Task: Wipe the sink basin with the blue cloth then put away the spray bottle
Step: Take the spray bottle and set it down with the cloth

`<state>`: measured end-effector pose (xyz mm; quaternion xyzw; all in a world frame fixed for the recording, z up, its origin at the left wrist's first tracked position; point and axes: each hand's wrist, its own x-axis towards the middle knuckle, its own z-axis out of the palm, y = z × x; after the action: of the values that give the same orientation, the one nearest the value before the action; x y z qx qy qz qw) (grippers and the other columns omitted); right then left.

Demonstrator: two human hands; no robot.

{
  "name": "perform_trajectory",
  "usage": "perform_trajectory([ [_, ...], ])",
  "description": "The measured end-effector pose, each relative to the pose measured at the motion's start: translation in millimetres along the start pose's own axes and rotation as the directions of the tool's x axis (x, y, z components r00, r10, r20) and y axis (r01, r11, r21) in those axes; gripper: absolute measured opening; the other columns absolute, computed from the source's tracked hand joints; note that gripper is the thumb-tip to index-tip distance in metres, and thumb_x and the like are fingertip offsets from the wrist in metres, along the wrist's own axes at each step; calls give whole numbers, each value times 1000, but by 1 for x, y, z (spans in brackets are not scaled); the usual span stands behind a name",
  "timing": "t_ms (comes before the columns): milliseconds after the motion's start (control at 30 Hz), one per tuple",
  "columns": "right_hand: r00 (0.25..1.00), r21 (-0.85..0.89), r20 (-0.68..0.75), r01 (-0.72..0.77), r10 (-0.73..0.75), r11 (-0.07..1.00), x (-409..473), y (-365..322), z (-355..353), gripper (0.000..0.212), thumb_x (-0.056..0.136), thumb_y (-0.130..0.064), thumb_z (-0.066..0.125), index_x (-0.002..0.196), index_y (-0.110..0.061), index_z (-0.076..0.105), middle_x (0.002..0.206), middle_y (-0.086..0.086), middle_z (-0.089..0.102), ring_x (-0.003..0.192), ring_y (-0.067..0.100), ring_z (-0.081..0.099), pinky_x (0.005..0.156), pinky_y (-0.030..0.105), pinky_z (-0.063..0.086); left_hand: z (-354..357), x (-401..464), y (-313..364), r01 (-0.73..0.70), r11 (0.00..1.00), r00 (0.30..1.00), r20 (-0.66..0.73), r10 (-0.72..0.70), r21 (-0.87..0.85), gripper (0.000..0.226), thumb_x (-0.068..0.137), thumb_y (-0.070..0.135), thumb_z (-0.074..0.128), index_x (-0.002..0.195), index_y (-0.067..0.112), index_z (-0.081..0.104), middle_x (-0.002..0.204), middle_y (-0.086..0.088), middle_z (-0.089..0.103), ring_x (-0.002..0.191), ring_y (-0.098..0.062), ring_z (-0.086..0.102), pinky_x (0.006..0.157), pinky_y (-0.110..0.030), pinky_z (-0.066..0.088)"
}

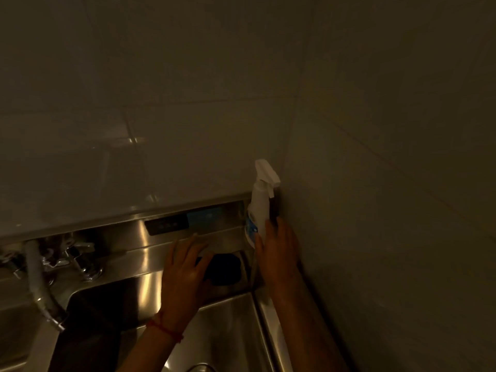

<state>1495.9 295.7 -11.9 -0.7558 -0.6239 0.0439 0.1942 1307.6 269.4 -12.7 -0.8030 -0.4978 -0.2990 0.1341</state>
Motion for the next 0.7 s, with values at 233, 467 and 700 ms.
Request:
perform_trajectory([
  [233,990,2,28,-135,135,991,36,4,12,77,93,-59,37,150,-15,14,156,13,17,142,26,22,113,39,23,14,11,-3,-7,1000,1000,-12,7,9,32,62,25,72,87,6,73,104,-19,68,112,-37,52,97,-52,35],
  [467,987,14,56,-155,154,988,51,5,28,82,89,-62,44,150,-15,17,157,11,16,141,27,23,113,41,24,20,17,0,-17,1000,1000,7,17,21,28,67,25,79,88,7,73,105,-19,69,108,-40,57,97,-53,35],
  [700,980,38,81,-184,181,982,58,9,40,82,87,-64,46,148,-15,20,156,10,18,141,27,23,113,42,26,24,17,3,11,1000,998,68,-13,26,42,52,24,88,87,7,74,105,-20,68,109,-43,55,94,-58,33],
])
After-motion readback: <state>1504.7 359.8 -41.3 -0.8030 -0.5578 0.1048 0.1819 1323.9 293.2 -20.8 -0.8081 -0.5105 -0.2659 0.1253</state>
